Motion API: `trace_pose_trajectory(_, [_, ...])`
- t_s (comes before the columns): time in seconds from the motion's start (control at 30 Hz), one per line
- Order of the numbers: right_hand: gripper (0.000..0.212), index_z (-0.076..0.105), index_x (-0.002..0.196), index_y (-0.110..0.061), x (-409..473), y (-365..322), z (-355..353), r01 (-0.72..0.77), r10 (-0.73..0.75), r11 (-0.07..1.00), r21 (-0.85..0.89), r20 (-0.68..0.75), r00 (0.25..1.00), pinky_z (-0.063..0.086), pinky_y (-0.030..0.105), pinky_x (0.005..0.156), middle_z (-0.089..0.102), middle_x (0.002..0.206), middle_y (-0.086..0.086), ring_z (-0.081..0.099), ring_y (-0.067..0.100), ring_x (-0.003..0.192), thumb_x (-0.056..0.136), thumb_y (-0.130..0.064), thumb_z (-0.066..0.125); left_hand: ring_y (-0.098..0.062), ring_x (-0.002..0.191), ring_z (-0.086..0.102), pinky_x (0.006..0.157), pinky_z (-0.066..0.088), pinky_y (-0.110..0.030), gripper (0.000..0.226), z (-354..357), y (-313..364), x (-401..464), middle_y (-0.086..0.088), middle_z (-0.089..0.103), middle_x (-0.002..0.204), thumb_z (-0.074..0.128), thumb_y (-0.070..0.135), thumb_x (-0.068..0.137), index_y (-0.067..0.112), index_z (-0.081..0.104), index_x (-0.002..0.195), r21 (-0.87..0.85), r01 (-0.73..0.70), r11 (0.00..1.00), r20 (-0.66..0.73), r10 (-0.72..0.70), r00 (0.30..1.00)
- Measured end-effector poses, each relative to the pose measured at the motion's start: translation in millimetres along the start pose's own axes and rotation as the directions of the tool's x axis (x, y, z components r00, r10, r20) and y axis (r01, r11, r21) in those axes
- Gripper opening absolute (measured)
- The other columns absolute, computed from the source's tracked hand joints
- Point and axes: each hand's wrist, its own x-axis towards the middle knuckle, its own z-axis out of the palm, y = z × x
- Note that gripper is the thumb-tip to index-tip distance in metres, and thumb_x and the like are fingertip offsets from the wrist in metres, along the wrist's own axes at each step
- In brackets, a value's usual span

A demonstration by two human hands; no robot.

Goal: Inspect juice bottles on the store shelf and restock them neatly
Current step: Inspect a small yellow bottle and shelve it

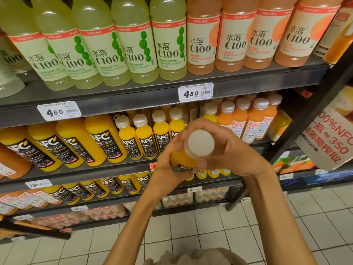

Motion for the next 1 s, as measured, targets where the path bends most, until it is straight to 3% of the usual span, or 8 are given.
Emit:
trace_pose_trajectory(0.1, [0.041,0.054,0.110,-0.015,1.3,1.5,-2.4,-0.005,0.011,0.997,0.083,-0.072,0.997,0.048,0.038,0.087,0.063,0.102,0.004,0.060,0.023,0.100,0.078,-0.030,0.074,0.001,0.103,0.060,0.074,0.049,-0.009,0.074,-2.8,0.8,-3.5,0.011,0.064,0.113,0.083,0.002,0.064,0.038,0.051,0.119,-0.010,-0.025,1.000,0.053,0.025,0.998])
trace_pose_trajectory(0.17, [0.042,0.055,0.106,-0.017,4.5,6.2,-3.3,-0.009,0.053,0.981,0.194,-0.223,0.973,0.049,0.038,0.080,0.065,0.093,0.003,0.062,0.022,0.090,0.075,-0.037,0.075,-0.003,0.103,0.063,0.077,0.051,-0.014,0.080,-4.4,2.2,-7.3,0.014,0.066,0.111,0.083,0.004,0.064,0.038,0.044,0.126,-0.049,0.024,0.999,0.141,-0.017,0.990])
trace_pose_trajectory(0.33, [0.030,0.054,0.107,-0.017,21.0,25.1,-6.6,-0.187,0.286,0.956,0.224,-0.584,0.760,0.053,0.031,0.067,0.069,0.079,-0.001,0.067,0.016,0.072,0.096,-0.044,0.046,-0.004,0.097,0.067,0.076,0.052,-0.013,0.054,5.5,7.9,-18.3,0.017,0.071,0.102,0.072,0.033,0.070,0.035,0.044,0.115,-0.122,0.194,0.973,0.242,-0.160,0.957])
trace_pose_trajectory(0.43, [0.036,0.056,0.111,-0.018,22.9,35.4,-13.0,-0.201,0.382,0.915,0.349,-0.594,0.708,0.052,0.033,0.070,0.070,0.078,0.000,0.068,0.017,0.072,0.098,-0.047,0.038,-0.003,0.101,0.064,0.081,0.052,-0.019,0.050,10.7,7.1,-22.5,0.010,0.069,0.108,0.063,0.044,0.071,0.025,0.050,0.115,-0.137,0.230,0.963,0.193,-0.202,0.960])
trace_pose_trajectory(0.57, [0.041,0.061,0.119,-0.018,16.0,47.5,-21.1,-0.120,0.371,0.886,0.447,-0.530,0.763,0.057,0.033,0.073,0.072,0.102,0.002,0.070,0.019,0.086,0.099,-0.045,0.038,-0.023,0.112,0.062,0.096,0.049,-0.042,0.057,6.2,3.5,-29.7,-0.005,0.066,0.120,0.064,0.047,0.077,0.020,0.054,0.125,-0.388,0.336,0.858,0.238,-0.259,0.936])
trace_pose_trajectory(0.73, [0.031,0.059,0.109,-0.016,20.9,63.2,-13.9,-0.066,0.499,0.737,0.673,-0.476,0.724,0.053,0.030,0.066,0.068,0.091,0.005,0.067,0.018,0.073,0.096,-0.041,0.046,-0.029,0.112,0.061,0.089,0.053,-0.038,0.055,7.4,2.4,-37.9,-0.019,0.063,0.120,0.046,0.054,0.086,0.020,0.058,0.128,-0.537,0.465,0.704,0.418,-0.258,0.871])
trace_pose_trajectory(0.9, [0.026,0.061,0.100,-0.020,21.6,54.8,-16.0,-0.111,0.358,0.903,0.414,-0.585,0.728,0.052,0.029,0.055,0.067,0.079,0.003,0.061,0.014,0.062,0.094,-0.043,0.051,-0.003,0.111,0.060,0.087,0.053,-0.024,0.053,14.6,-3.2,-37.7,0.014,0.063,0.123,0.038,0.073,0.073,0.048,0.052,0.118,-0.227,0.390,0.892,0.262,-0.330,0.907])
trace_pose_trajectory(1.0, [0.025,0.062,0.098,-0.023,23.2,48.0,-10.9,-0.118,0.267,0.953,0.280,-0.587,0.764,0.053,0.031,0.059,0.068,0.078,0.003,0.062,0.014,0.066,0.094,-0.045,0.050,-0.006,0.110,0.062,0.091,0.052,-0.029,0.052,17.6,-6.9,-35.6,0.014,0.063,0.122,0.036,0.077,0.070,0.054,0.052,0.115,-0.260,0.350,0.900,0.212,-0.301,0.930])
